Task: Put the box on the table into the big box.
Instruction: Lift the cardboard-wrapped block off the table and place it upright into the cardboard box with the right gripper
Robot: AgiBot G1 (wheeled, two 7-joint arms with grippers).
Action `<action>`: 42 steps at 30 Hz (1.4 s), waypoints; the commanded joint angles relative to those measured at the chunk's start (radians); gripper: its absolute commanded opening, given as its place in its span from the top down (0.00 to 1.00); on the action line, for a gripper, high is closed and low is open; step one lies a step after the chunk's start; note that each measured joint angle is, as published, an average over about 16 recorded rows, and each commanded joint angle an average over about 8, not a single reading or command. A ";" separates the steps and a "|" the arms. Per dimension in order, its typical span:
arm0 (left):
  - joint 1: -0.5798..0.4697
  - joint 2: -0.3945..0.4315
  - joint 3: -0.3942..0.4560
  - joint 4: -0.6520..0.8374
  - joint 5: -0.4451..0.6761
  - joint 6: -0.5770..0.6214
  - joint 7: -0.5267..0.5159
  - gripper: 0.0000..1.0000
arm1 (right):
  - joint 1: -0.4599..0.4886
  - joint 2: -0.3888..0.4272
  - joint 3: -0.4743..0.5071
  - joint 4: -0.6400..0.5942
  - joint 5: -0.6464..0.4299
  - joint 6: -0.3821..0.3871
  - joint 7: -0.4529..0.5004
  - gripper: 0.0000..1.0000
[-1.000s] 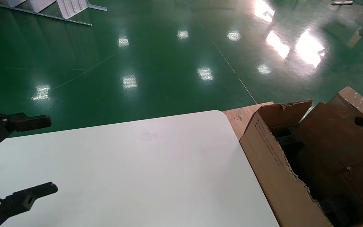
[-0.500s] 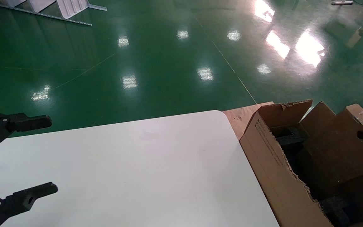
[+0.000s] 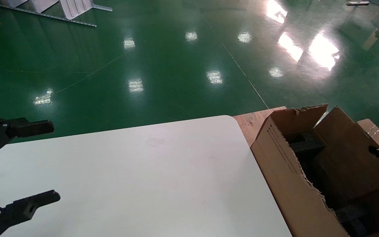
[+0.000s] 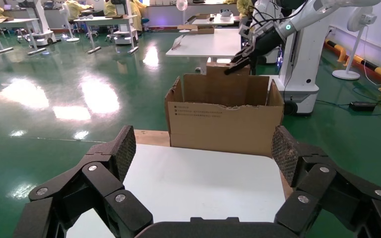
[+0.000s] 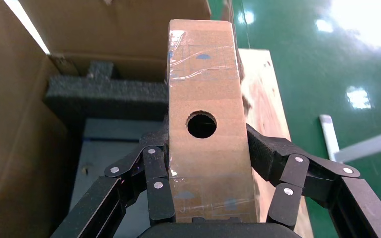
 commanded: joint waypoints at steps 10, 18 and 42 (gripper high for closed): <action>0.000 0.000 0.000 0.000 0.000 0.000 0.000 0.00 | -0.033 -0.024 -0.008 0.001 -0.013 0.034 0.006 1.00; 0.000 0.000 0.000 0.000 0.000 0.000 0.000 0.00 | -0.048 -0.046 -0.015 0.013 -0.025 0.043 0.024 1.00; 0.000 0.000 0.000 0.000 0.000 0.000 0.000 0.00 | -0.073 -0.077 -0.038 0.036 -0.060 0.090 0.082 1.00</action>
